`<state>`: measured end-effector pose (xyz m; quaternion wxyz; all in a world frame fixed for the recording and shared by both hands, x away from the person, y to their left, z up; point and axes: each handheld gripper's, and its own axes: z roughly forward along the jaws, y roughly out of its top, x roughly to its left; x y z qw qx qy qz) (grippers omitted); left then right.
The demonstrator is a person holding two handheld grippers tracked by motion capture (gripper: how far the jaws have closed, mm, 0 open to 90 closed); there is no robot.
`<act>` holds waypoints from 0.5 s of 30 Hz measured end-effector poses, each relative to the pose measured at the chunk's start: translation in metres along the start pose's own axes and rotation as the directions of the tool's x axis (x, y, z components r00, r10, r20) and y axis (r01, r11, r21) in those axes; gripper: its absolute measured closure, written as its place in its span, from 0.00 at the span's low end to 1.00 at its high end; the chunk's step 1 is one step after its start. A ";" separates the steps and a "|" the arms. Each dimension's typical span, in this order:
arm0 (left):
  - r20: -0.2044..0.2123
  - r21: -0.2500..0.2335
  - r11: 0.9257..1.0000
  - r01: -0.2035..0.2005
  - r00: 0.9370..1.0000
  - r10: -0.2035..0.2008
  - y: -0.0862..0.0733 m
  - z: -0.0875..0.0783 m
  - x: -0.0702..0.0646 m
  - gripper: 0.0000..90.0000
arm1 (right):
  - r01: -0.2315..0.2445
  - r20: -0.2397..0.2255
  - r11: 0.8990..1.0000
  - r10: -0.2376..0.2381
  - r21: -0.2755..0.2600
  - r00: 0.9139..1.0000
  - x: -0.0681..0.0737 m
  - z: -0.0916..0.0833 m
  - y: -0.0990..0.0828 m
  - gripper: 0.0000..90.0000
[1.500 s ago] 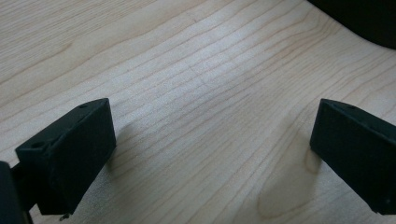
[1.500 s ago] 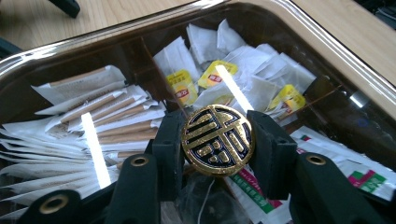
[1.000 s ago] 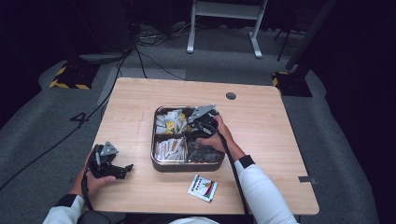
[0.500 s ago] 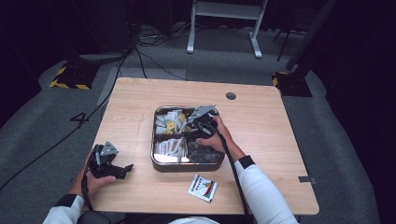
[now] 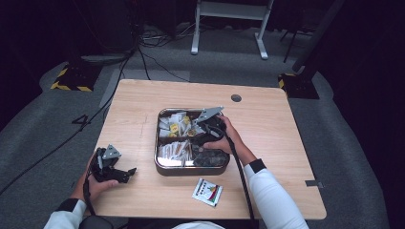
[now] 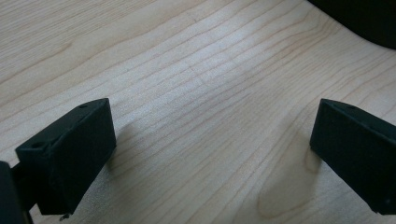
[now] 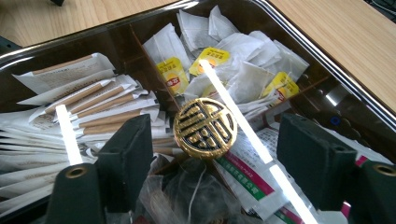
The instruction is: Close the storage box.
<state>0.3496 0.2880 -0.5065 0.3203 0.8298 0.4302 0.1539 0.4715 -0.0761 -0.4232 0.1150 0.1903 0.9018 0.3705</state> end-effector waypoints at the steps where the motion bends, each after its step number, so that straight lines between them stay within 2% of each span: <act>1: 0.001 0.002 1.000 0.000 1.000 0.000 0.000 0.000 0.000 0.01 | -0.001 0.002 1.000 0.001 0.002 1.000 -0.001 -0.002 -0.001 0.30; 6: -0.001 -0.001 1.000 0.005 1.000 -0.005 0.000 0.000 -0.001 0.01 | 0.005 0.009 1.000 -0.005 -0.001 1.000 0.001 -0.007 0.000 0.28; 9: 0.000 -0.001 1.000 0.004 1.000 -0.004 0.000 0.000 0.000 0.01 | 0.017 0.033 1.000 -0.018 0.014 0.999 0.003 -0.010 -0.001 0.28; 15: 0.002 0.000 1.000 0.005 1.000 -0.005 0.000 0.000 0.000 0.00 | 0.003 0.055 1.000 -0.003 0.016 0.998 -0.002 -0.019 -0.005 0.30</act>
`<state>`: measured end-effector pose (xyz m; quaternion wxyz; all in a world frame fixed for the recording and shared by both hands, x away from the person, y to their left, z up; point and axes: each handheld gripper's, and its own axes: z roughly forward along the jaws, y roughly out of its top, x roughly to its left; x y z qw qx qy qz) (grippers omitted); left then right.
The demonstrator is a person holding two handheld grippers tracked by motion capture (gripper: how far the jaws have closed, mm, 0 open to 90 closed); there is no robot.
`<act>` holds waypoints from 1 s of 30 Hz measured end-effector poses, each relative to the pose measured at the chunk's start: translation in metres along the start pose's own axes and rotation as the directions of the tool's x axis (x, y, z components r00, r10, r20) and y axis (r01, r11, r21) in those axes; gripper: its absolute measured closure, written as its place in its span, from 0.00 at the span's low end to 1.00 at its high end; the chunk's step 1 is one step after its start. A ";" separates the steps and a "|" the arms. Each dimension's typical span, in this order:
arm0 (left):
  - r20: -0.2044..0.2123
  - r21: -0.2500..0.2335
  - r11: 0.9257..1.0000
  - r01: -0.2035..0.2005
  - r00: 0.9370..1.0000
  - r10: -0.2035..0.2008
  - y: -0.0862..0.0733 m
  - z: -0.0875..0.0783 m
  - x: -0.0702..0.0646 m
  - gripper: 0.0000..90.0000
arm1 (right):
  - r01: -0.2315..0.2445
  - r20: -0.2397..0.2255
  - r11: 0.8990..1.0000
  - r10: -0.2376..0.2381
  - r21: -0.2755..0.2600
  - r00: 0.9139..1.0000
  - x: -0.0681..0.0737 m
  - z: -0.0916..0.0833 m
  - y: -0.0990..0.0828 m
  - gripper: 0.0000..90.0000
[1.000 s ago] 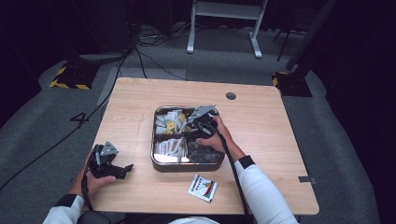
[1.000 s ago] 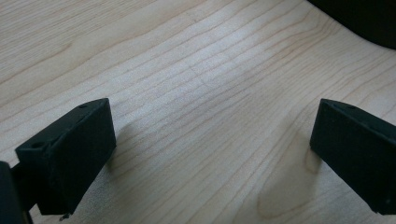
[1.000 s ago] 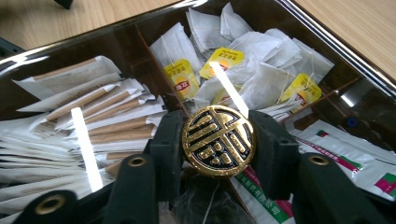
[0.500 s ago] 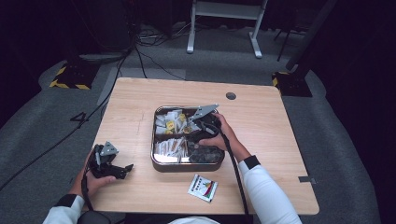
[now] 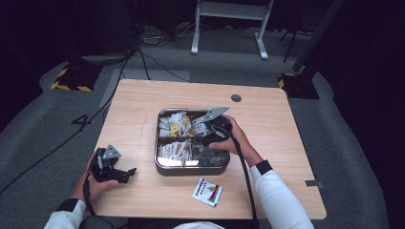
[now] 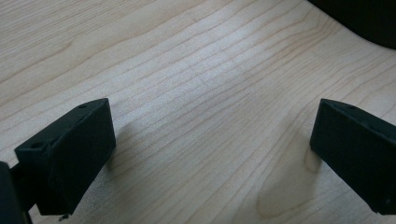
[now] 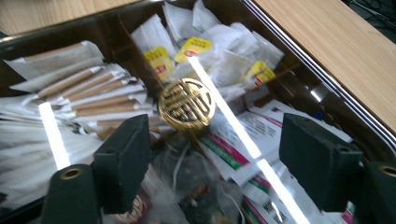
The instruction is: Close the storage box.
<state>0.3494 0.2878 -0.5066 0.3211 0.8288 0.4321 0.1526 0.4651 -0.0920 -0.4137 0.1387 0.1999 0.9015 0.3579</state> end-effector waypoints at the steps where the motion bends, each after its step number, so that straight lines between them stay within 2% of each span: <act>1: 0.000 0.000 1.000 -0.001 1.000 0.001 0.000 0.000 0.000 0.00 | -0.002 0.003 1.000 0.002 0.005 1.000 -0.001 -0.001 -0.001 0.32; 7: 0.000 0.000 1.000 -0.001 1.000 0.001 0.000 0.000 0.000 0.00 | -0.004 0.028 1.000 0.004 0.008 1.000 -0.006 -0.011 -0.006 0.32; 12: 0.000 0.000 1.000 0.000 1.000 0.000 0.000 0.000 0.000 0.00 | -0.009 0.071 1.000 0.009 0.005 0.997 -0.009 -0.021 -0.011 0.31; 30: -0.004 0.003 1.000 0.004 1.000 -0.004 0.000 0.000 0.000 0.00 | -0.008 0.139 1.000 0.005 0.020 0.990 -0.016 -0.045 -0.029 0.27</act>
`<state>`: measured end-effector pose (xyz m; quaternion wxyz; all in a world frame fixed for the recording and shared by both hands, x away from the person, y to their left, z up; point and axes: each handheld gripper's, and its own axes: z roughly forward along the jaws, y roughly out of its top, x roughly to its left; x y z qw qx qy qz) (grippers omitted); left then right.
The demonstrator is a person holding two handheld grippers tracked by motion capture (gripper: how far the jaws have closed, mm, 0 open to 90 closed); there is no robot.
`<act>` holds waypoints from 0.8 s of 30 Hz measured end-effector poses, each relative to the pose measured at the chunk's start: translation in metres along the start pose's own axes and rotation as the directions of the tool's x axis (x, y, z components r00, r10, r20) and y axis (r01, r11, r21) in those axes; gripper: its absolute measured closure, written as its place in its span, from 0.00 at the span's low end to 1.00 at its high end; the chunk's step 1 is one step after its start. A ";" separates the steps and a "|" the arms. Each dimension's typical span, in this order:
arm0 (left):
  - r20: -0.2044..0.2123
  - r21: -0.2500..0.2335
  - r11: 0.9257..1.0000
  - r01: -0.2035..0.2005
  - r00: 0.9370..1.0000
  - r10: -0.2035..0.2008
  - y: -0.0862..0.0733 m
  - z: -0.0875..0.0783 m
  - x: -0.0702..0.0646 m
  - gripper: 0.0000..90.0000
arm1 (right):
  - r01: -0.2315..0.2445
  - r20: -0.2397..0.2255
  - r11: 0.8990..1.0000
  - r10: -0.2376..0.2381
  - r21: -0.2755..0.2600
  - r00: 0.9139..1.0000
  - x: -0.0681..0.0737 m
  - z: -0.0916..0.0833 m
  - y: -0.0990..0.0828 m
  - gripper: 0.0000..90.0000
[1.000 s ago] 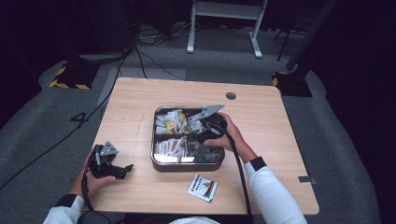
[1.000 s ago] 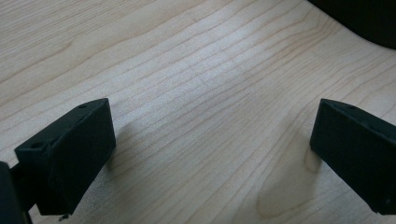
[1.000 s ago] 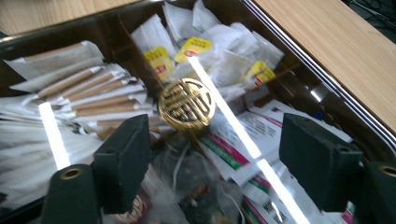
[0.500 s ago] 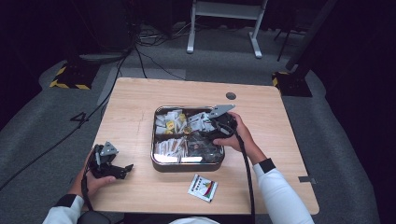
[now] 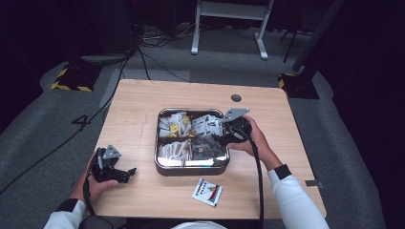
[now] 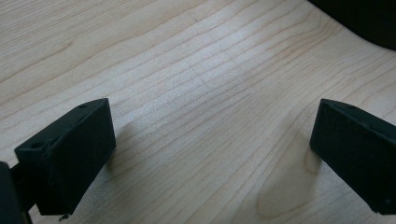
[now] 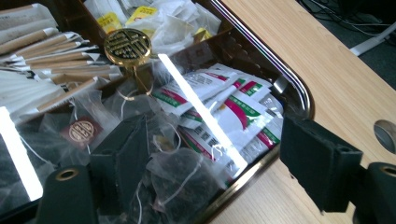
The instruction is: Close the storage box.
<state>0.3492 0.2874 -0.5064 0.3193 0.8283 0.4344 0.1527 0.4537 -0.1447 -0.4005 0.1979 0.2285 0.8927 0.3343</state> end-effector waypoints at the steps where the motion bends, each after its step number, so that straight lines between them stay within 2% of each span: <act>1: 0.000 0.000 1.000 0.000 1.000 0.000 0.000 0.000 0.000 0.00 | 0.000 0.000 1.000 0.000 0.000 1.000 0.000 0.000 0.000 0.27; 14: -0.002 -0.003 1.000 0.002 1.000 -0.002 0.000 0.000 0.000 0.00 | -0.020 0.032 1.000 0.020 -0.001 0.999 -0.007 -0.018 -0.017 0.28; 16: -0.003 -0.004 1.000 0.001 1.000 -0.001 0.000 0.000 0.000 0.00 | -0.013 0.048 1.000 0.013 0.004 0.999 -0.007 -0.023 -0.021 0.28; 24: -0.002 -0.003 1.000 0.002 1.000 -0.002 0.000 0.000 0.000 0.00 | -0.003 0.062 1.000 0.002 0.010 0.998 -0.005 -0.031 -0.030 0.28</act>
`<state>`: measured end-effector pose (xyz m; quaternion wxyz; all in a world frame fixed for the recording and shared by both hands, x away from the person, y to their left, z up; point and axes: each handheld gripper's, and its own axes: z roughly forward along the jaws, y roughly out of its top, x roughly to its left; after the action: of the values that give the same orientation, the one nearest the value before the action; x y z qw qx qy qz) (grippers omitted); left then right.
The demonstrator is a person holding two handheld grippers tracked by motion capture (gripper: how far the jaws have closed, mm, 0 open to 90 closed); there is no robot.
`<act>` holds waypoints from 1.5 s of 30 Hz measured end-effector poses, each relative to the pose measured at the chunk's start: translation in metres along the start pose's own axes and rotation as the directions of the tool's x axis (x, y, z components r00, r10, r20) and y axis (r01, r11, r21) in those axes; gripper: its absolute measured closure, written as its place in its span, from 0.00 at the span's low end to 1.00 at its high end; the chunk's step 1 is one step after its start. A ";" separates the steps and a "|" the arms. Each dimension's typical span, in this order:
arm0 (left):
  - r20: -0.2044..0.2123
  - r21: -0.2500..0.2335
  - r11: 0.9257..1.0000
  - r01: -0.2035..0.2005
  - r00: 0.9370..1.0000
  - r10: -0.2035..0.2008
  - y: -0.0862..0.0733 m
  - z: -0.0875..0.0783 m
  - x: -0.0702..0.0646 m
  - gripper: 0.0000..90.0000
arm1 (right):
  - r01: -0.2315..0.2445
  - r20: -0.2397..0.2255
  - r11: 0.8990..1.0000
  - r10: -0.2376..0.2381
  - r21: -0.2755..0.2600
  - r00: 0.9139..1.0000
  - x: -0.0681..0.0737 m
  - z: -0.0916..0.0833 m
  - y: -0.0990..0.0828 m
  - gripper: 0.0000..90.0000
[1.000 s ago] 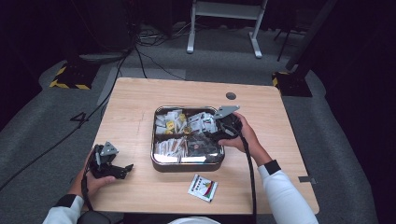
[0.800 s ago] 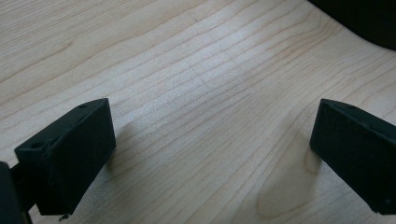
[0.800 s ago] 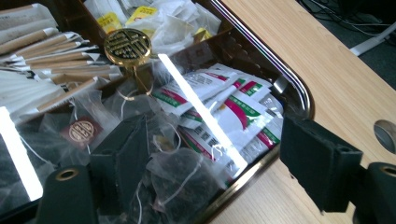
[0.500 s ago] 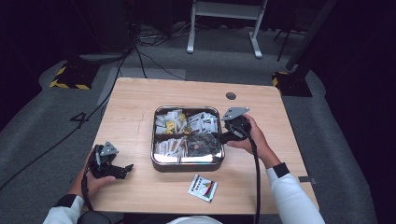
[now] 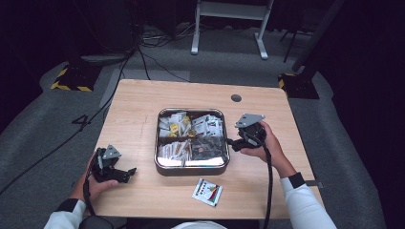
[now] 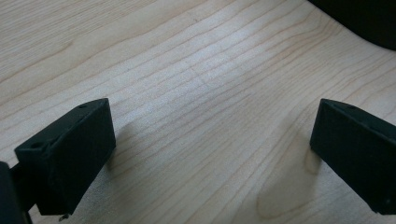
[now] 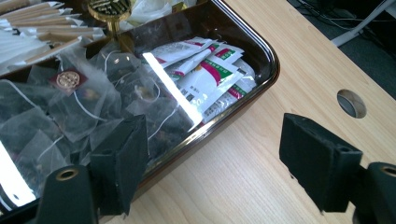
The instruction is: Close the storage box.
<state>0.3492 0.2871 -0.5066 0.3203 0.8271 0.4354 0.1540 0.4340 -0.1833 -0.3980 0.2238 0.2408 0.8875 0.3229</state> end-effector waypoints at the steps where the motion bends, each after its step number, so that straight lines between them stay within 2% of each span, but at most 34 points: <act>1: 0.001 0.002 1.000 -0.001 1.000 0.001 0.000 0.000 0.000 0.00 | 0.002 0.003 1.000 -0.002 0.002 1.000 0.001 -0.001 -0.001 0.27; 15: 0.000 0.000 1.000 0.000 1.000 0.000 0.000 0.000 0.000 0.00 | 0.005 0.035 1.000 -0.006 0.026 0.999 0.002 -0.011 -0.029 0.27; 26: 0.000 -0.001 1.000 -0.001 1.000 0.001 0.000 0.000 0.000 0.00 | -0.033 0.038 0.998 0.031 0.056 0.999 -0.003 -0.017 -0.057 0.26; 35: 0.000 0.000 1.000 0.000 1.000 0.000 0.000 0.000 0.000 0.00 | -0.033 0.038 0.997 0.031 0.069 0.999 -0.002 -0.020 -0.075 0.26; 45: 0.000 0.000 1.000 0.000 1.000 0.000 0.000 0.000 0.000 0.00 | -0.038 0.057 0.996 0.034 0.082 0.998 -0.001 -0.024 -0.092 0.26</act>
<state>0.3492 0.2871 -0.5067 0.3204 0.8270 0.4355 0.1541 0.3956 -0.2572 -0.4442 0.2324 0.2749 0.8891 0.2828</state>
